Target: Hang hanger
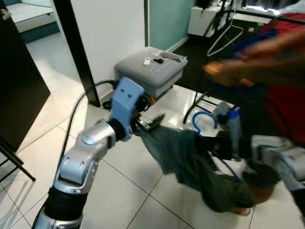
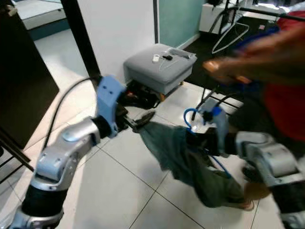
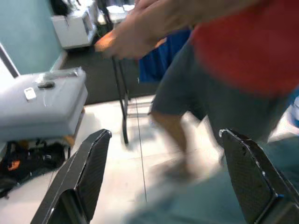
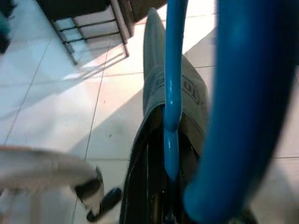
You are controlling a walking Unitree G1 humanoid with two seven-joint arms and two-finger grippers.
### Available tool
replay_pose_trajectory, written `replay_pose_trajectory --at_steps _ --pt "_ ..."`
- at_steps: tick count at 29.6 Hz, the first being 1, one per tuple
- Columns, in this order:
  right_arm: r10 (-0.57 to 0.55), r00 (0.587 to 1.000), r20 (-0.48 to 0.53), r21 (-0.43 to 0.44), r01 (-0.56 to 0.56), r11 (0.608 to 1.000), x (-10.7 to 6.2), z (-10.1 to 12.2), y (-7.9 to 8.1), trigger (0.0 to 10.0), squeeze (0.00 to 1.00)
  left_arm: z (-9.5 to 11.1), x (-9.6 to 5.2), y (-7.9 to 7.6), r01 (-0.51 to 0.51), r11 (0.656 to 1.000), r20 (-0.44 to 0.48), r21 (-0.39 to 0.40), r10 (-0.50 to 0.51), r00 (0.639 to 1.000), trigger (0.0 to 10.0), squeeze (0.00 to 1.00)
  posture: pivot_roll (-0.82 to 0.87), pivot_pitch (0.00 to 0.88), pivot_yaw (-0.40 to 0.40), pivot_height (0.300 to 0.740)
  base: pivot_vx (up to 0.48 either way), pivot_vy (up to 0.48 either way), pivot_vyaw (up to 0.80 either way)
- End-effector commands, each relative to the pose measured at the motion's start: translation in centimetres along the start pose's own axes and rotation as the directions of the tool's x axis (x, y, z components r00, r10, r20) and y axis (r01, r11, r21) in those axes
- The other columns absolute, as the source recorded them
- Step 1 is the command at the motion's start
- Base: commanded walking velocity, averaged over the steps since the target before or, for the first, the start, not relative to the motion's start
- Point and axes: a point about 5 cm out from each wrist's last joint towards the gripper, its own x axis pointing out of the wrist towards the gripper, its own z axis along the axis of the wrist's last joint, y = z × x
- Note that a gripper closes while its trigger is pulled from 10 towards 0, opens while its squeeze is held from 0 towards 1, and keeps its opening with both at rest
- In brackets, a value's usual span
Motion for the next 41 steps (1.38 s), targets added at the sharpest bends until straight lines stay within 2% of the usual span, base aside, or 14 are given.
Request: replay_pose_trajectory --at_steps 1,2,6,8,10,17,22,35,38,41 --pt "0.049 0.998 0.049 -0.025 -0.048 0.999 -1.3 0.8 0.1 10.0 0.0 0.1 -0.6 1.5 -0.031 0.999 0.003 -0.019 0.032 0.999 10.0 0.0 -0.08 0.066 0.009 0.74 0.0 0.0 0.0" --pt "0.072 0.995 0.074 -0.035 -0.07 0.997 -1.9 1.3 0.2 10.0 0.0 0.1 -0.9 1.7 -0.022 0.999 0.004 -0.05 0.023 1.0 10.0 0.0 -0.08 0.067 0.007 0.74 0.0 0.0 0.0" --pt "0.113 0.988 0.11 -0.049 -0.108 0.993 -2.9 2.1 0.3 10.0 0.0 0.0 -1.3 1.7 0.019 0.995 0.008 -0.099 -0.018 1.0 10.0 0.0 -0.08 0.068 0.007 0.74 0.0 0.0 0.0" --pt "0.167 0.975 0.145 -0.069 -0.158 0.985 -3.9 3.1 0.7 10.0 0.0 -0.2 -2.1 1.1 0.107 0.984 0.025 -0.145 -0.104 0.994 10.0 0.0 -0.08 0.07 0.006 0.74 0.0 0.0 0.0" --pt "0.192 0.97 0.147 -0.082 -0.181 0.98 -4.3 3.3 0.7 10.0 0.0 -0.2 -2.5 0.9 0.14 0.976 0.031 -0.165 -0.136 0.99 10.0 0.0 -0.08 0.07 0.006 0.74 0.0 0.0 0.0" --pt "0.221 0.96 0.173 -0.121 -0.202 0.972 -5.8 3.9 0.4 10.0 0.0 -0.4 -3.9 0.8 0.242 0.954 0.042 -0.174 -0.239 0.97 10.0 0.0 -0.08 0.071 -0.003 0.74 0.0 0.0 0.0" --pt "0.217 0.957 0.192 -0.128 -0.195 0.972 -6.5 4.4 0.2 10.0 0.0 0.5 -5.0 0.8 0.332 0.926 0.101 -0.181 -0.319 0.942 10.0 0.0 -0.09 0.071 -0.007 0.74 0.0 0.0 0.0" --pt "0.24 0.95 0.199 -0.147 -0.214 0.966 -7.0 5.0 0.4 10.0 0.0 0.3 -5.5 1.2 0.339 0.926 0.073 -0.165 -0.331 0.941 10.0 0.0 -0.09 0.071 -0.008 0.74 0.0 0.0 0.0" --pt "0.287 0.932 0.222 -0.178 -0.25 0.952 -7.2 5.9 1.2 10.0 0.0 -1.0 -5.2 1.1 0.327 0.927 0.038 -0.181 -0.326 0.945 10.0 0.0 -0.1 0.068 -0.002 0.74 0.0 0.0 0.0" --pt "0.297 0.928 0.226 -0.185 -0.258 0.948 -7.2 6.1 1.4 10.0 0.0 -1.2 -5.1 1.0 0.328 0.926 0.034 -0.188 -0.327 0.944 10.0 0.0 -0.1 0.069 -0.002 0.74 0.0 0.0 0.0"
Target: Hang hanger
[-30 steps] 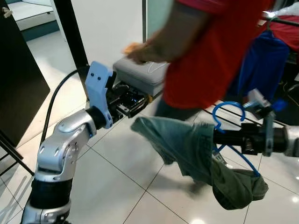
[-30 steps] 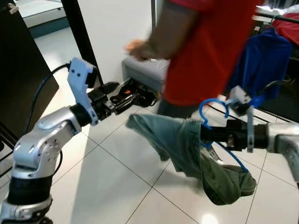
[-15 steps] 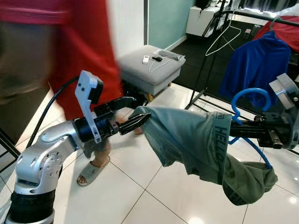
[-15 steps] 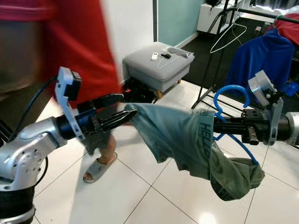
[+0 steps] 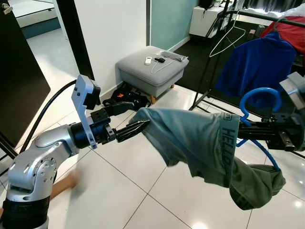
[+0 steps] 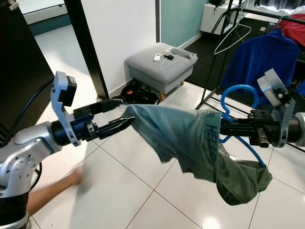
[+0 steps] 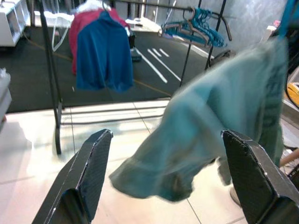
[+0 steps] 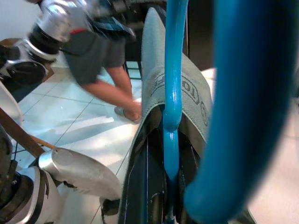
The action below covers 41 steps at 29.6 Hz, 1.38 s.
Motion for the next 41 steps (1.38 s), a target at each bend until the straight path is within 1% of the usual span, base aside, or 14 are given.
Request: replay_pose_trajectory --at_steps 1,8,13,14,16,17,20,24,31,35,37,38,40,41 --pt "0.025 1.0 0.019 -0.031 -0.024 0.999 -0.2 1.0 0.5 10.0 0.0 -0.6 -0.1 0.0 0.01 1.0 -0.02 -0.007 -0.01 1.0 10.0 0.0 -0.1 0.068 0.0 0.74 0.0 0.0 0.0" --pt "0.043 0.998 0.034 -0.041 -0.041 0.998 0.1 1.3 0.6 10.0 0.0 -0.8 -0.2 0.1 0.016 1.0 -0.036 -0.009 -0.016 0.999 10.0 0.0 -0.1 0.068 0.003 0.74 0.0 0.0 0.0" --pt "0.043 0.998 0.035 -0.037 -0.042 0.998 0.2 1.2 0.7 10.0 0.0 -0.7 -0.2 0.1 0.018 1.0 -0.021 -0.013 -0.018 1.0 10.0 0.0 -0.1 0.068 0.003 0.74 0.0 0.0 0.0" --pt "0.043 0.998 0.036 -0.037 -0.041 0.998 0.2 1.2 0.7 10.0 0.0 -0.6 -0.2 0.1 0.021 1.0 -0.012 -0.016 -0.021 1.0 4.1 0.0 -0.1 0.068 0.003 0.74 0.0 0.0 0.0" --pt "0.042 0.998 0.036 -0.037 -0.041 0.998 0.2 1.2 0.7 10.0 0.0 -0.5 -0.2 0.0 0.023 1.0 -0.006 -0.018 -0.023 1.0 4.1 0.0 -0.1 0.068 0.004 0.74 0.0 0.0 0.0" --pt "0.042 0.998 0.037 -0.037 -0.041 0.998 0.2 1.2 0.7 10.0 0.0 -0.4 -0.2 0.0 0.026 0.999 0.002 -0.019 -0.026 1.0 0.0 0.0 -0.1 0.067 0.003 0.74 0.0 0.0 0.0" --pt "0.042 0.998 0.037 -0.037 -0.041 0.998 0.3 1.2 0.7 10.0 0.0 -0.3 -0.2 0.1 0.029 0.999 0.012 -0.019 -0.029 1.0 0.0 0.0 -0.1 0.067 0.003 0.74 0.0 0.0 0.0" --pt "0.044 0.998 0.038 -0.035 -0.042 0.999 0.4 1.1 0.7 10.0 0.0 0.3 -0.2 0.3 0.019 1.0 0.049 -0.02 -0.018 0.999 0.0 0.0 -0.1 0.067 0.003 0.74 0.0 0.0 0.0" --pt "0.04 0.999 0.035 -0.031 -0.039 0.999 0.4 1.0 0.7 10.0 0.0 0.6 -0.3 0.6 0.0 1.0 0.067 -0.016 0.001 0.998 0.0 0.0 -0.1 0.068 0.003 0.74 0.0 0.0 0.0" --pt "0.006 1.0 0.014 -0.024 -0.006 1.0 0.3 0.6 0.4 10.0 0.0 0.9 -0.7 1.2 -0.038 0.999 0.078 -0.005 0.039 0.996 0.0 0.0 -0.1 0.067 0.002 0.74 0.0 0.0 0.0" --pt "-0.017 1.0 -0.002 -0.013 0.017 1.0 0.2 0.1 0.3 10.0 0.0 1.2 -1.1 1.9 -0.079 0.997 0.085 0.006 0.078 0.993 0.0 0.0 -0.1 0.068 0.003 0.74 0.0 0.0 0.0" --pt "-0.017 1.0 -0.002 -0.013 0.017 1.0 0.2 0.1 0.3 10.0 0.0 1.2 -1.1 1.9 -0.079 0.997 0.085 0.006 0.078 0.993 0.0 0.0 -0.1 0.068 0.003 0.74 0.0 0.0 0.0" --pt "-0.045 0.998 -0.036 0.008 0.046 0.999 0.1 -0.9 0.2 10.0 0.0 1.8 -1.7 2.7 -0.121 0.992 0.097 0.02 0.118 0.988 0.0 0.0 -0.1 0.069 0.003 0.74 0.0 0.0 0.0" --pt "-0.045 0.998 -0.036 0.008 0.046 0.999 0.1 -0.9 0.2 10.0 0.0 1.8 -1.7 2.7 -0.121 0.992 0.097 0.02 0.118 0.988 0.0 0.0 -0.1 0.069 0.003 0.74 0.0 0.0 0.0"
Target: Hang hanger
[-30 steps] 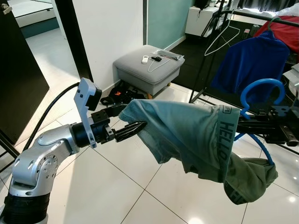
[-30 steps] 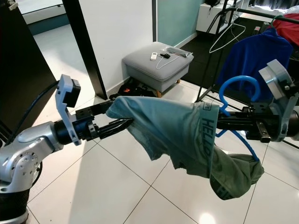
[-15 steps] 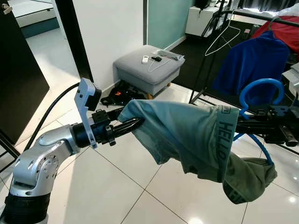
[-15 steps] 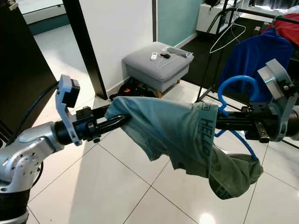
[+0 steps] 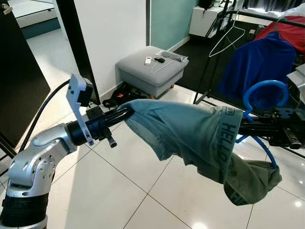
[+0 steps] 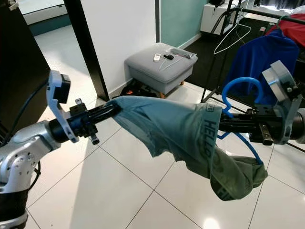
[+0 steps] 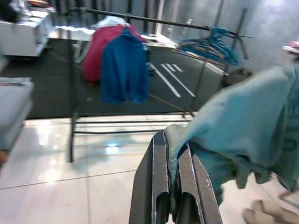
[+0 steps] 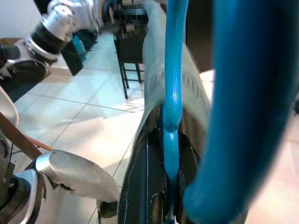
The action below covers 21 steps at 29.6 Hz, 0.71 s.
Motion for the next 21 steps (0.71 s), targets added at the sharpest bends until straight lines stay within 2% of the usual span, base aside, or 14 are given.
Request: replay_pose_trajectory --at_steps 1,3,4,7,10,16,18,21 --pt "-0.013 1.0 -0.022 -0.005 0.013 1.0 0.1 -0.4 0.0 10.0 0.0 0.7 -0.5 0.7 -0.032 0.999 0.021 0.024 0.032 0.999 0.0 0.0 -0.1 0.069 0.001 0.74 0.0 0.0 0.0" --pt "-0.033 0.998 -0.052 0.007 0.033 0.999 0.1 -1.1 0.0 10.0 0.0 0.9 -0.7 1.0 -0.043 0.999 0.023 0.029 0.042 0.999 0.0 0.0 -0.1 0.069 0.002 0.74 0.0 0.0 0.0" --pt "-0.062 0.99 -0.124 0.033 0.066 0.997 0.3 -2.8 -0.1 10.0 0.0 1.2 -1.0 1.2 -0.053 0.998 0.031 0.033 0.052 0.998 0.0 0.0 -0.1 0.071 0.001 0.74 0.0 0.0 0.0" --pt "-0.067 0.988 -0.142 0.038 0.073 0.997 0.3 -3.2 0.0 10.0 0.0 1.3 -1.1 1.3 -0.055 0.998 0.033 0.033 0.054 0.998 0.0 0.0 -0.1 0.071 0.001 0.74 0.0 0.0 0.0" --pt "-0.068 0.98 -0.189 0.068 0.082 0.994 0.9 -4.8 0.3 10.0 0.0 1.4 -1.2 1.5 -0.065 0.997 0.034 0.037 0.064 0.997 0.0 0.0 -0.09 0.068 0.001 0.74 0.0 0.0 0.0" --pt "-0.066 0.971 -0.228 0.083 0.087 0.993 1.1 -5.8 0.7 10.0 0.0 1.3 -1.4 1.8 -0.077 0.996 0.032 0.041 0.075 0.997 0.0 0.0 -0.09 0.065 0.003 0.74 0.0 0.0 0.0" --pt "-0.071 0.965 -0.253 0.088 0.096 0.991 1.0 -6.2 0.9 10.0 0.0 1.2 -1.5 2.1 -0.093 0.995 0.026 0.042 0.092 0.995 0.0 0.0 -0.1 0.062 0.002 0.74 0.0 0.0 0.0" --pt "-0.09 0.968 -0.232 0.083 0.112 0.99 0.4 -5.8 0.9 10.0 0.0 0.5 -2.2 3.2 -0.156 0.987 0.001 0.038 0.157 0.988 0.0 0.0 -0.1 0.056 0.003 0.74 0.0 0.0 0.0"
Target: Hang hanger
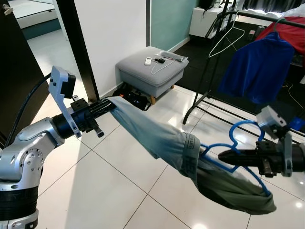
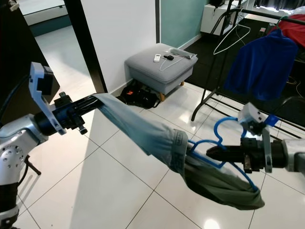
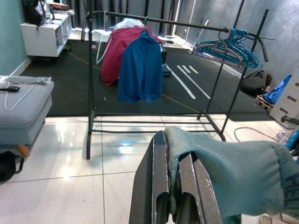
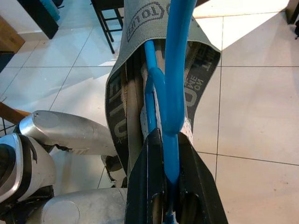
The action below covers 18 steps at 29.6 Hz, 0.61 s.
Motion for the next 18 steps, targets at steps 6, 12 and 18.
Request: replay_pose_trajectory --at_steps 6,12,18 --pt "-0.053 0.998 0.021 -0.038 0.054 0.998 -1.0 0.9 -0.2 10.0 0.0 -1.5 -1.5 1.9 -0.122 0.992 -0.052 0.001 0.122 0.991 0.0 0.0 -0.1 0.051 0.003 0.74 0.0 0.0 0.0" --pt "-0.072 0.995 0.068 -0.063 0.077 0.995 -1.1 1.9 -0.5 10.0 0.0 -4.2 -2.0 2.2 -0.175 0.985 -0.166 0.01 0.174 0.971 0.0 0.0 -0.1 0.054 0.003 0.74 0.0 0.0 0.0" --pt "-0.08 0.992 0.094 -0.076 0.087 0.993 -1.0 2.4 -0.6 10.0 0.0 -5.5 -2.1 1.9 -0.19 0.982 -0.201 -0.008 0.184 0.962 0.0 0.0 -0.1 0.062 -0.003 0.74 0.0 0.0 0.0"
